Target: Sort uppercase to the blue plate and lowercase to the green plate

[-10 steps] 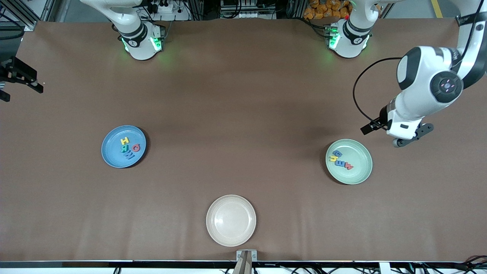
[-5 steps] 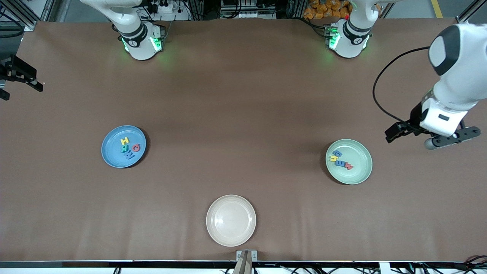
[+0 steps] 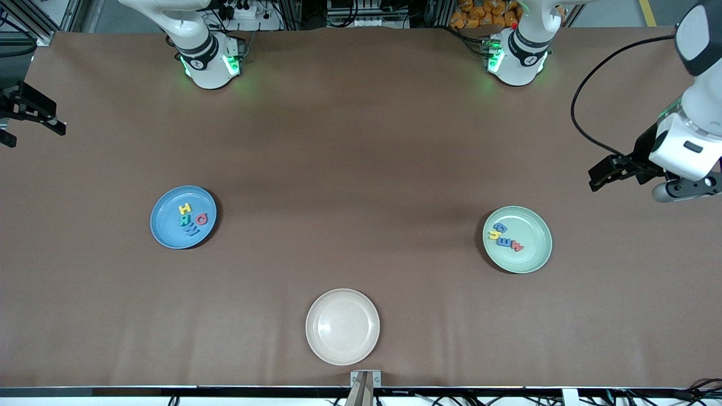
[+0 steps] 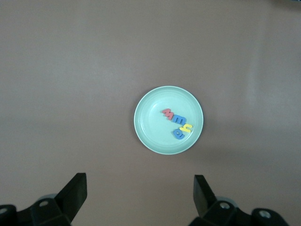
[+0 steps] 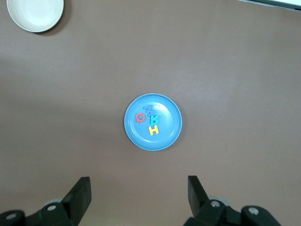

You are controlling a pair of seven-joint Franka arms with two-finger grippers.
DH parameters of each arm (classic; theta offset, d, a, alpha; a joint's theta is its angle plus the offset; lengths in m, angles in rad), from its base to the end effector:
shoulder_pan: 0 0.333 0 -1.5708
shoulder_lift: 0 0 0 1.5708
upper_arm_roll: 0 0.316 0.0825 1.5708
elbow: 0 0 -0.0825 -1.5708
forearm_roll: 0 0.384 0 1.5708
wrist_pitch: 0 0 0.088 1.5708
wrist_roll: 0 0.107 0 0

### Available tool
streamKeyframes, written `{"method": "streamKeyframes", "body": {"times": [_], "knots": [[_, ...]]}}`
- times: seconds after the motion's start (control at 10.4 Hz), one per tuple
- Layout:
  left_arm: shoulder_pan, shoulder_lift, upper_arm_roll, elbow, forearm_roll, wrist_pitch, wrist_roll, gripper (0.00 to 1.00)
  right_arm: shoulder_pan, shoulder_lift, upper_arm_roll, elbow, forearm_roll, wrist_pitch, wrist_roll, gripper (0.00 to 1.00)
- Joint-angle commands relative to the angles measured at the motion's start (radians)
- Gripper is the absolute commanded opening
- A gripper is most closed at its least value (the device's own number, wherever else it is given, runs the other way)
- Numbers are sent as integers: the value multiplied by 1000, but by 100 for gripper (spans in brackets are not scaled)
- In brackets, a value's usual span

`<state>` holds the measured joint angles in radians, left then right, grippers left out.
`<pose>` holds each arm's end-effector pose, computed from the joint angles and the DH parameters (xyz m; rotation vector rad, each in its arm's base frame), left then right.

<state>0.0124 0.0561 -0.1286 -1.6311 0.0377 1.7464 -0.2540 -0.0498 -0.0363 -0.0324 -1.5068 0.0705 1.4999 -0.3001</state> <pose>0.5818 -0.0626 0.5799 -3.1145 -0.2070 -0.1002 0.5347 -0.0364 0.6682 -3.0571 -0.3437 -0.0653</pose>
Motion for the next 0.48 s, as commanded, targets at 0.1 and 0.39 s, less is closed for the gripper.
{"method": "streamKeyframes", "body": {"times": [0.1, 0.39], "knots": [[-3, 5, -2, 69, -13, -116, 44, 100, -15, -19, 17, -20, -32, -13, 32, 92], [-3, 5, -17, 83, -13, -123, 42, 100, -19, -16, 12, -21, -32, -27, 32, 93]]}}
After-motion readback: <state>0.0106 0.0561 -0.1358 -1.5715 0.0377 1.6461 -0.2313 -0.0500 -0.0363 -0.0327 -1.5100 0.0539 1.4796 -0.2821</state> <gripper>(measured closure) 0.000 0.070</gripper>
